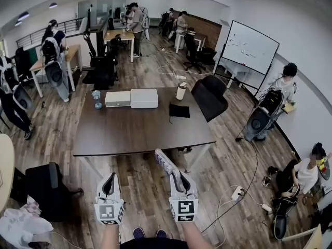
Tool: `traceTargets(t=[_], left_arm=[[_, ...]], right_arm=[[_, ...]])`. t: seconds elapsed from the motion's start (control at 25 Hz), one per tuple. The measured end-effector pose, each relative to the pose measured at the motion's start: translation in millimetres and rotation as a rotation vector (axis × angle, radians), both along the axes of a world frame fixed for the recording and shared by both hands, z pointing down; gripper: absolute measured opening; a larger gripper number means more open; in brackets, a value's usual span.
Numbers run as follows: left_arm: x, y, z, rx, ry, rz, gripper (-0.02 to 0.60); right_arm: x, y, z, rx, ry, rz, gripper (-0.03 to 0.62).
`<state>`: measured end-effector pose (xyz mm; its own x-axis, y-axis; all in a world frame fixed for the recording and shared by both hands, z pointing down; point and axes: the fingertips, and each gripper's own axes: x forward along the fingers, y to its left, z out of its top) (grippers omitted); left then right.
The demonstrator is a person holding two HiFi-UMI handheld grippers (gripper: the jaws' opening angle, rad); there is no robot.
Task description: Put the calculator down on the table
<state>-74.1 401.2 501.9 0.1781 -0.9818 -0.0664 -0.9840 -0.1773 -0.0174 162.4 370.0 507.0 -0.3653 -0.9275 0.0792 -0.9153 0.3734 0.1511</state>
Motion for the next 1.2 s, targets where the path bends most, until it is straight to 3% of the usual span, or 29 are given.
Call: traceTargets(t=[0.76, 1.2], left_arm=[[-47.2, 9.8, -0.5, 0.006, 0.005, 0.021, -0.003], [-50.3, 10.1, 6.9, -0.011, -0.002, 0.082, -0.003]], right_arm=[[-49.8, 10.0, -1.7, 0.002, -0.001, 0.006, 0.112], [-52.0, 20.5, 7.1, -0.008, -0.038, 0.046, 0.111]])
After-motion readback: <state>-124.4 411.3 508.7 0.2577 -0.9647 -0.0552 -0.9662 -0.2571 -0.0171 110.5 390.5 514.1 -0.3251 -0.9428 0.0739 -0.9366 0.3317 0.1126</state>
